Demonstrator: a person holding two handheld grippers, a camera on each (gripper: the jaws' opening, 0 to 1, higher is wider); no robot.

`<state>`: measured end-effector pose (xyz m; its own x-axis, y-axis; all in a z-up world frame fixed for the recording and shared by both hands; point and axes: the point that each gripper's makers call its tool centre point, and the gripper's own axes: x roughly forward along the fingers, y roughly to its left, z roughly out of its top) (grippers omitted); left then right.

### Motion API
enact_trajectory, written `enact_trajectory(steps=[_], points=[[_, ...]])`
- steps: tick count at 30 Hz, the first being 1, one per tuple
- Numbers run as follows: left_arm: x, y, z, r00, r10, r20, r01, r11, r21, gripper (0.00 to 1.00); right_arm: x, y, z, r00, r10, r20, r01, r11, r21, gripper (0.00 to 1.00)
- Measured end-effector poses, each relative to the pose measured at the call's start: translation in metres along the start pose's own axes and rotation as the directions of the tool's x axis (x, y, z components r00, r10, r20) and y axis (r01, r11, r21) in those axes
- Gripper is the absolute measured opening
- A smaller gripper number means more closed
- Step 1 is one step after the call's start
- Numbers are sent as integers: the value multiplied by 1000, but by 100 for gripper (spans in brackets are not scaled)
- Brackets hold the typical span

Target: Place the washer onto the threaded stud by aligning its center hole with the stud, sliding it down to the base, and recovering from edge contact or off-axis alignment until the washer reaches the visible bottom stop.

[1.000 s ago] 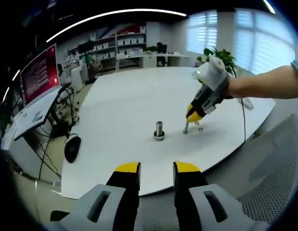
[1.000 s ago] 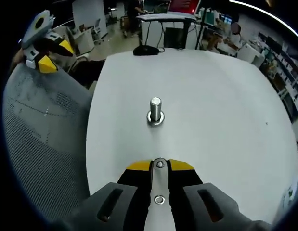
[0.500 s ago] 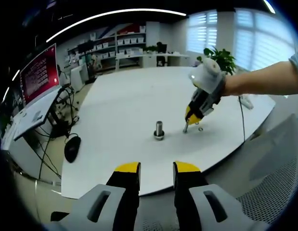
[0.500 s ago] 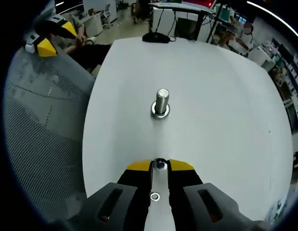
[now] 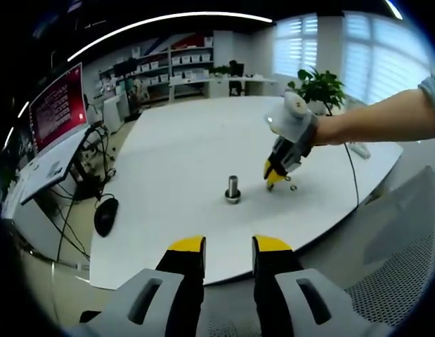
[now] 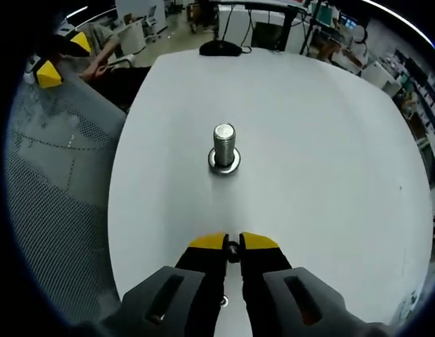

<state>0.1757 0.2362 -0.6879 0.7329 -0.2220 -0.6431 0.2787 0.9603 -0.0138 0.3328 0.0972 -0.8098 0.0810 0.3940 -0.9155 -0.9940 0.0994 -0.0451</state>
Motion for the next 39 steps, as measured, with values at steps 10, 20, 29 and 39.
enact_trajectory(steps=[10,20,29,39], points=[[0,0,0,1000,-1,-2,1,1000,4,23,-3,-4,-5,1000,0,14,0,1000,29,9],[0,1,-1,1000,2,-5,-2,1000,4,23,-4,6,-10,999,52,-11,-51,998,43,9],[0,1,-1,1000,3,-4,-3,1000,4,23,-21,2,-5,997,48,58,-53,995,85,19],[0,1,0,1000,5,-2,-5,1000,4,23,-37,-5,-36,999,24,48,-30,991,130,19]])
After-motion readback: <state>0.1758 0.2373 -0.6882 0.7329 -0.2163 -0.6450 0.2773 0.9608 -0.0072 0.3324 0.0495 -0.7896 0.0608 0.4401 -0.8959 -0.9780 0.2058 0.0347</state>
